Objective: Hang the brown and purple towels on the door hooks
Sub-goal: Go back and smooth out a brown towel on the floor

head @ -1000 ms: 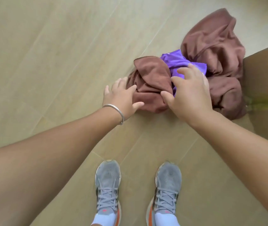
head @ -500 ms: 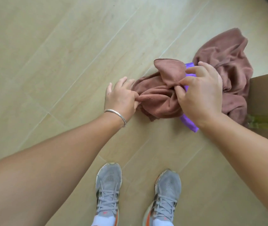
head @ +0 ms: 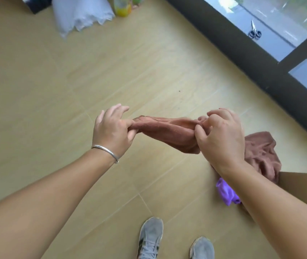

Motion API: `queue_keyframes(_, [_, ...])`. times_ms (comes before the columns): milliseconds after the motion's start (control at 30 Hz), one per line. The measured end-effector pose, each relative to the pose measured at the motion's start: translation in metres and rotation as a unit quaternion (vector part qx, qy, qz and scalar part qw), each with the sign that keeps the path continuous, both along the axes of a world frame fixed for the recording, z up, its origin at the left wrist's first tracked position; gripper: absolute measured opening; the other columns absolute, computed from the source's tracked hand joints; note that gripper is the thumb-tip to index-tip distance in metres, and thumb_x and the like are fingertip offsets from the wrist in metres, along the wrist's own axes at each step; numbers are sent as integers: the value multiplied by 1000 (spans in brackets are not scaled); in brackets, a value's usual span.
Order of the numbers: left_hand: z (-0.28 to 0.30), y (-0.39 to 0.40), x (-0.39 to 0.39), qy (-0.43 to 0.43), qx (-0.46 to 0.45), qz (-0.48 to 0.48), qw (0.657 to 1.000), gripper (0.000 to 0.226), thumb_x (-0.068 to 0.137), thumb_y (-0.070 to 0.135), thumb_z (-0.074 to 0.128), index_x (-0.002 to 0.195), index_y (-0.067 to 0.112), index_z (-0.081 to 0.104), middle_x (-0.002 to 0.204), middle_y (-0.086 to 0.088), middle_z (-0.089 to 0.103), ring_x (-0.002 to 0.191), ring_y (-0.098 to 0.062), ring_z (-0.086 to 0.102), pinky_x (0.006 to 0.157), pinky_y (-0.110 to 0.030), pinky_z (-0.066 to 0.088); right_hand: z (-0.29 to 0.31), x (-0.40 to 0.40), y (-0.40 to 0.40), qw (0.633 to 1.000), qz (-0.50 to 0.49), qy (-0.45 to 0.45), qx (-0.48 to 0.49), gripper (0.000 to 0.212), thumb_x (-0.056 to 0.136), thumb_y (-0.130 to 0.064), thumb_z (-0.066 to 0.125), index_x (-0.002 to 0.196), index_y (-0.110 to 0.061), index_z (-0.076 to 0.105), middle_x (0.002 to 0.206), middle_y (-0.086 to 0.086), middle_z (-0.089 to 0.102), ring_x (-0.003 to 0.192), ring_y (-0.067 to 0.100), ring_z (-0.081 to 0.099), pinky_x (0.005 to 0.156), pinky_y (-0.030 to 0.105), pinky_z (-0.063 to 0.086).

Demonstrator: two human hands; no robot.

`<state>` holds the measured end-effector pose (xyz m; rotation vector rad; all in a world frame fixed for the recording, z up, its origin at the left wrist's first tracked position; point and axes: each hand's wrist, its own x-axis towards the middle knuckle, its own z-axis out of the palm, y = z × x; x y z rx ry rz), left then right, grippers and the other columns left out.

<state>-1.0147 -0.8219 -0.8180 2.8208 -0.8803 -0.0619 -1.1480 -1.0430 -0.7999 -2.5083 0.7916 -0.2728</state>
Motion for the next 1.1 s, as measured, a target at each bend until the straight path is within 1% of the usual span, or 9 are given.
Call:
queue_keyframes(100, [24,25,-8,-23,-1,11,1000,6,75,28,77,77,22,76,121,-6,64,125,-28,51,102,-53,38,12,-4,19,999,-3,40,5,13,78,-23,63,68,-15,59,101,0,61,111,24,46,94,39,37])
queue_keyframes(233, [14,65,-61,22,56,18,998,11,68,31,81,72,24,74,120,-4,64,126,-26,51,105,-54,35,-7,-40,44,993,28,114,5,13,78,-25,64,70,-14,62,100,0,62,107,26,48,90,41,40])
queue_keyframes(267, [5,74,-79,48,85,19,995,13,68,34,81,75,25,75,123,-3,63,129,-25,48,107,-54,32,-17,-51,49,988,45,146,-5,13,78,-27,64,73,-15,65,101,1,63,107,26,49,90,41,40])
queue_keyframes(333, [-16,91,-117,119,156,34,980,27,72,46,75,93,29,73,136,1,53,138,-20,35,112,-52,23,-39,-74,57,975,77,206,-24,16,79,-31,62,80,-17,69,103,1,63,107,25,50,91,40,40])
queue_keyframes(433, [-58,109,-158,187,222,62,955,47,80,61,58,120,37,60,152,7,32,145,-13,13,116,-47,10,-74,-102,61,959,121,251,-44,20,80,-35,59,86,-18,69,103,1,63,109,25,50,91,38,41])
queue_keyframes(567, [-117,112,-182,208,229,100,946,43,87,58,50,125,40,56,151,8,31,144,-12,15,116,-43,14,-126,-121,58,958,150,239,-48,18,77,-29,64,88,-16,71,100,6,64,103,30,53,87,42,44])
queue_keyframes(767, [-218,109,-164,181,220,121,951,39,87,52,56,123,36,59,144,4,40,141,-17,23,113,-47,21,-224,-116,48,950,200,222,-87,19,77,-30,70,89,-15,71,101,8,63,99,32,55,86,41,43])
queue_keyframes(967, [-320,107,-96,119,166,169,964,40,88,48,59,126,34,59,142,3,44,135,-19,31,108,-41,28,-324,-42,35,942,243,186,-135,24,83,-36,63,105,-26,68,115,3,57,118,27,43,97,37,31])
queue_keyframes(1100, [-378,111,-42,84,137,201,966,37,89,44,60,124,34,61,137,3,47,131,-19,35,106,-39,29,-379,26,26,937,258,148,-182,24,86,-33,60,108,-27,69,121,3,55,125,25,38,101,37,28])
